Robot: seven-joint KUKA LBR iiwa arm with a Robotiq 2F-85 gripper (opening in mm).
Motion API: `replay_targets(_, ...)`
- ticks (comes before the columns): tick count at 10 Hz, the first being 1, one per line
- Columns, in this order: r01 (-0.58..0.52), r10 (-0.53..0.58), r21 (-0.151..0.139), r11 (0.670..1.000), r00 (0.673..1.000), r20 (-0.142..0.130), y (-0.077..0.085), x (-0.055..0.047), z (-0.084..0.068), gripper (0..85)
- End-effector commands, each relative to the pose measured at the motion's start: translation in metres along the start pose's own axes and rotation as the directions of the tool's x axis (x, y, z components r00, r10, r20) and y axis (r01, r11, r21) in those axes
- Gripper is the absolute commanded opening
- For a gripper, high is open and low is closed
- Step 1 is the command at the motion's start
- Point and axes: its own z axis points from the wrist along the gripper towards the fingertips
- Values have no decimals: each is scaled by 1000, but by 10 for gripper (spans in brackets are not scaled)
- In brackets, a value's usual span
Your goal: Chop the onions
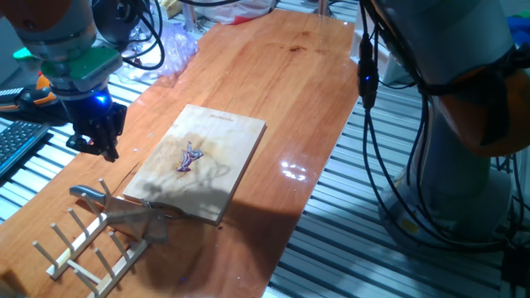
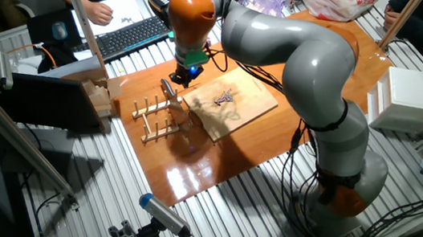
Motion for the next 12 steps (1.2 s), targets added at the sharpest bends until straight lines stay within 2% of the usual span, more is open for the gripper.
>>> replay_targets(1,49,-49,5,999,999,19,-2,-1,0,0)
replay_targets(2,4,-3,13,1000,999,-41,-4,0,-2,0)
replay_targets(3,-41,43,36,998,998,-44,-1,2,-3,340)
replay_targets(4,56,-56,13,998,998,26,0,0,0,0)
replay_targets(5,12,-13,-8,1000,999,-45,-4,0,0,0)
replay_targets(6,-22,23,17,1000,999,-47,-3,2,-2,340)
replay_targets(7,65,-65,6,998,997,36,0,-1,0,0)
replay_targets(8,25,-25,-1,1000,999,-30,-2,0,0,0)
replay_targets(9,-25,26,23,999,998,-57,-2,2,-1,340)
replay_targets(10,51,-51,2,999,998,30,2,0,1,0)
replay_targets(11,51,-51,7,999,999,5,0,0,1,0)
replay_targets(12,-31,33,27,999,996,-77,-1,2,0,170)
